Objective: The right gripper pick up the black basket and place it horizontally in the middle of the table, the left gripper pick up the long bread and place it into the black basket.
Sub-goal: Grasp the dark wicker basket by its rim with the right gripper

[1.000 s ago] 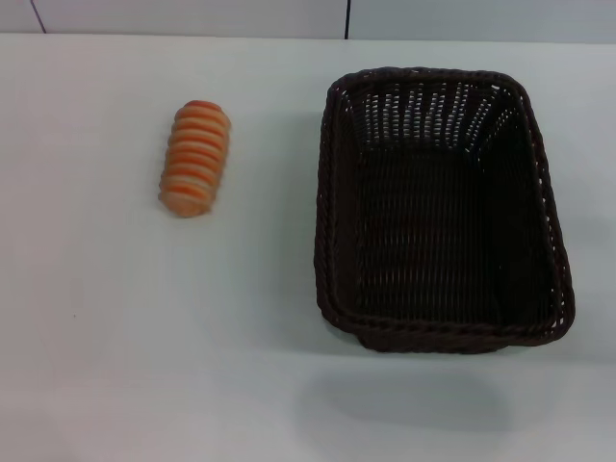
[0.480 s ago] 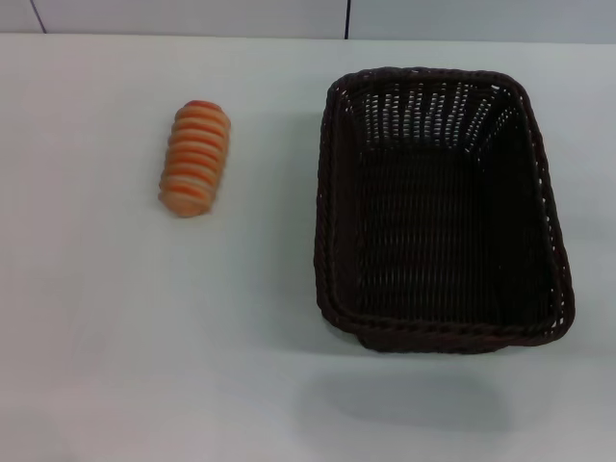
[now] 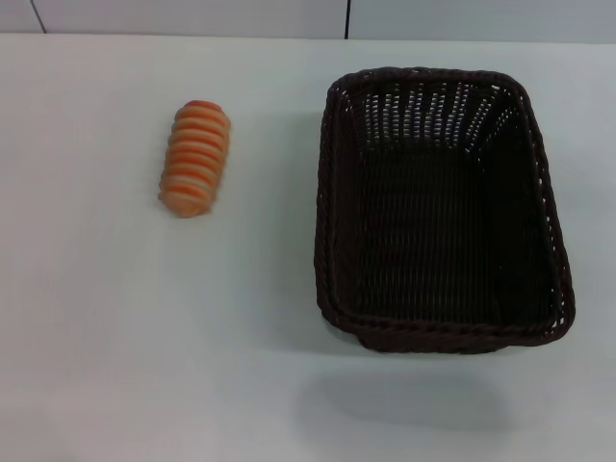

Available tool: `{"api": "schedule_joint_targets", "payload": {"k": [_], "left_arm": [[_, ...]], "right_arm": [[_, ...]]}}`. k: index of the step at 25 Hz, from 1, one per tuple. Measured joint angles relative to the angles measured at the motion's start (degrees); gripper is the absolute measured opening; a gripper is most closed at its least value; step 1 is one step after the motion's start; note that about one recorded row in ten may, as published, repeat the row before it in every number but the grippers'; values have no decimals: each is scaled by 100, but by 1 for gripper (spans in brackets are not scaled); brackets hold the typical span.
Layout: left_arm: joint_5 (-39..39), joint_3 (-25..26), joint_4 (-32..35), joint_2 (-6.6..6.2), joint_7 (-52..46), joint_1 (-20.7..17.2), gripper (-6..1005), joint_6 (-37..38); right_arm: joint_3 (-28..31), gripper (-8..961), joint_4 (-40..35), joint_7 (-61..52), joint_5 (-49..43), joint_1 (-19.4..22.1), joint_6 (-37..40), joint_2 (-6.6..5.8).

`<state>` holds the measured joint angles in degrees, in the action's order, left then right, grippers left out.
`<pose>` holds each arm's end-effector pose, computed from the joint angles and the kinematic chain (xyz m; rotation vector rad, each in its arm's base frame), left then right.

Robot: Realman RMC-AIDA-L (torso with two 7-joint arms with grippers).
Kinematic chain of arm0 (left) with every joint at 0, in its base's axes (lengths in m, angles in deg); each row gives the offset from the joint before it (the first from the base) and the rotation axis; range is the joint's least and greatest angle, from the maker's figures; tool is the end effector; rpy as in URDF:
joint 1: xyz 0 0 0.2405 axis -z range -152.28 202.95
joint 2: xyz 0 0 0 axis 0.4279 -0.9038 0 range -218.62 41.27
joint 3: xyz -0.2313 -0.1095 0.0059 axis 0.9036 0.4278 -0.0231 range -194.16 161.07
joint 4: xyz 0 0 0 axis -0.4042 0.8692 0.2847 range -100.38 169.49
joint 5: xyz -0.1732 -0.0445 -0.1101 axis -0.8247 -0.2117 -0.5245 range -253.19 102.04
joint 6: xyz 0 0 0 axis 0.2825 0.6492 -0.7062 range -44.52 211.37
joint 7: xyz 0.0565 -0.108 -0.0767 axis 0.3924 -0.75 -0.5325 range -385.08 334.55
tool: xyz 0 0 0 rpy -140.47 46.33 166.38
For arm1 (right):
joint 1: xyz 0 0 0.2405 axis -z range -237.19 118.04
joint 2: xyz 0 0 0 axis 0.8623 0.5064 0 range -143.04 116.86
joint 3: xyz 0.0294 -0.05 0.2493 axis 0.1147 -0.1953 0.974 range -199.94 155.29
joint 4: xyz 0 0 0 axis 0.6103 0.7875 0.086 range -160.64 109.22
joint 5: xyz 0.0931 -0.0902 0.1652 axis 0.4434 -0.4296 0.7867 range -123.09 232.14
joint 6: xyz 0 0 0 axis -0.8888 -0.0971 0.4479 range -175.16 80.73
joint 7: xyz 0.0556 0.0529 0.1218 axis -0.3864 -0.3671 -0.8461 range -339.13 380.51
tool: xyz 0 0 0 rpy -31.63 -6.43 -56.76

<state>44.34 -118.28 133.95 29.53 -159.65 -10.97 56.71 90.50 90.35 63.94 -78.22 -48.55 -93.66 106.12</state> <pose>-0.3127 0.1839 0.1502 -1.0113 -0.6659 -0.3353 0.2411 0.2734 0.1938 -1.6801 0.6143 0.1685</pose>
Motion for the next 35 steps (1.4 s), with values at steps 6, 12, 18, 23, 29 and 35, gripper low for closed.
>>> {"api": "schedule_joint_targets", "payload": {"k": [6,12,18,23,29,35], "left_arm": [[-2,6,35,-2,-6,-43,846,0],[3,8,79,-6,0,-25,846,88],[6,84,78,-11,0,24,846,216],[63,138,40,-9,0,110,846,345],[90,245,52,-14,18,135,846,509],[93,305,-115,-9,46,226,847,631]], "right_arm": [[783,746,43,-840,-224,-942,-1489,-40],[1043,746,30,-1610,-1542,-2096,-3055,-43],[224,745,31,-2289,-3206,-2790,-3867,-37],[-247,745,-38,-2722,-3435,-3259,-4426,-55],[-442,745,-527,-3055,-3448,-3938,-5064,-75],[-942,744,-999,-3826,-3453,-4326,-5091,-74]]}}
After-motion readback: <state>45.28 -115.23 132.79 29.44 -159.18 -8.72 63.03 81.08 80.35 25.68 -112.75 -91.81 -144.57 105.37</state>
